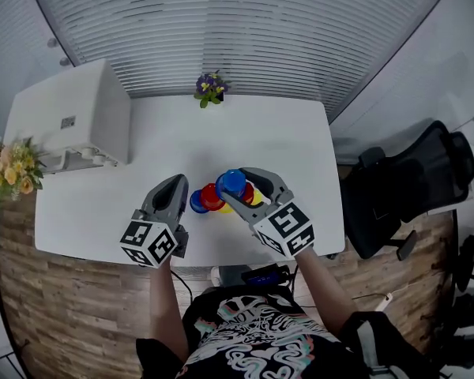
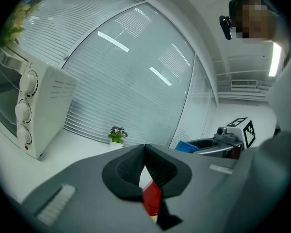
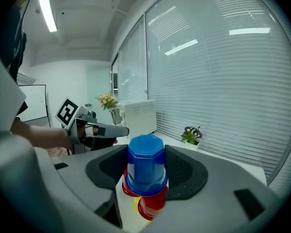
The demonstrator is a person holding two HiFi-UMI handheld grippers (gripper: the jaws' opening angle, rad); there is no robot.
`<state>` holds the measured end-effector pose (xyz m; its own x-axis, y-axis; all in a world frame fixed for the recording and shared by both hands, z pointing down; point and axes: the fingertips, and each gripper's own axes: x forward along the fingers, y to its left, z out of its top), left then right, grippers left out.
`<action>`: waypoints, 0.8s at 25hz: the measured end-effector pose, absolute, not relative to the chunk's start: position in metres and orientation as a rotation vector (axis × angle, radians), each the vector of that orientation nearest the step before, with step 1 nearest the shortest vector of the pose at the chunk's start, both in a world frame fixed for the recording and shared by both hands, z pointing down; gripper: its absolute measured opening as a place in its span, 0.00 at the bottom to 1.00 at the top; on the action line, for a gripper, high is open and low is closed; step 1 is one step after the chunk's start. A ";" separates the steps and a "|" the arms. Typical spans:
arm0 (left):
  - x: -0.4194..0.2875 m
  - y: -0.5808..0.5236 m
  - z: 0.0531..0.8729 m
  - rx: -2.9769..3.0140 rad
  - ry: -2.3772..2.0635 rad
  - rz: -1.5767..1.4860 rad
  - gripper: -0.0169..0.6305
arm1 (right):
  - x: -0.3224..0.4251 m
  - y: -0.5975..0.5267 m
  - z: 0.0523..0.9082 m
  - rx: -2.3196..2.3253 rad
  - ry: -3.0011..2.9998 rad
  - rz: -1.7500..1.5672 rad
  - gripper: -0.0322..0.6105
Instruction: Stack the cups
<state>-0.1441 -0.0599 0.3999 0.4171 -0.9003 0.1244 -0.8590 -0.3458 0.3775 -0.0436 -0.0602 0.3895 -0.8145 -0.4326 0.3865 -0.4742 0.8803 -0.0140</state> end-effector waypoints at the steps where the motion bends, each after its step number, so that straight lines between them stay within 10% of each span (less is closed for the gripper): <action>1: -0.144 -0.060 0.401 2.295 -1.507 -0.139 0.03 | -0.044 -0.060 0.391 0.666 -2.671 0.153 0.41; 20: -0.146 -0.067 0.416 2.272 -1.487 -0.124 0.03 | -0.056 -0.059 0.401 0.629 -2.678 0.165 0.42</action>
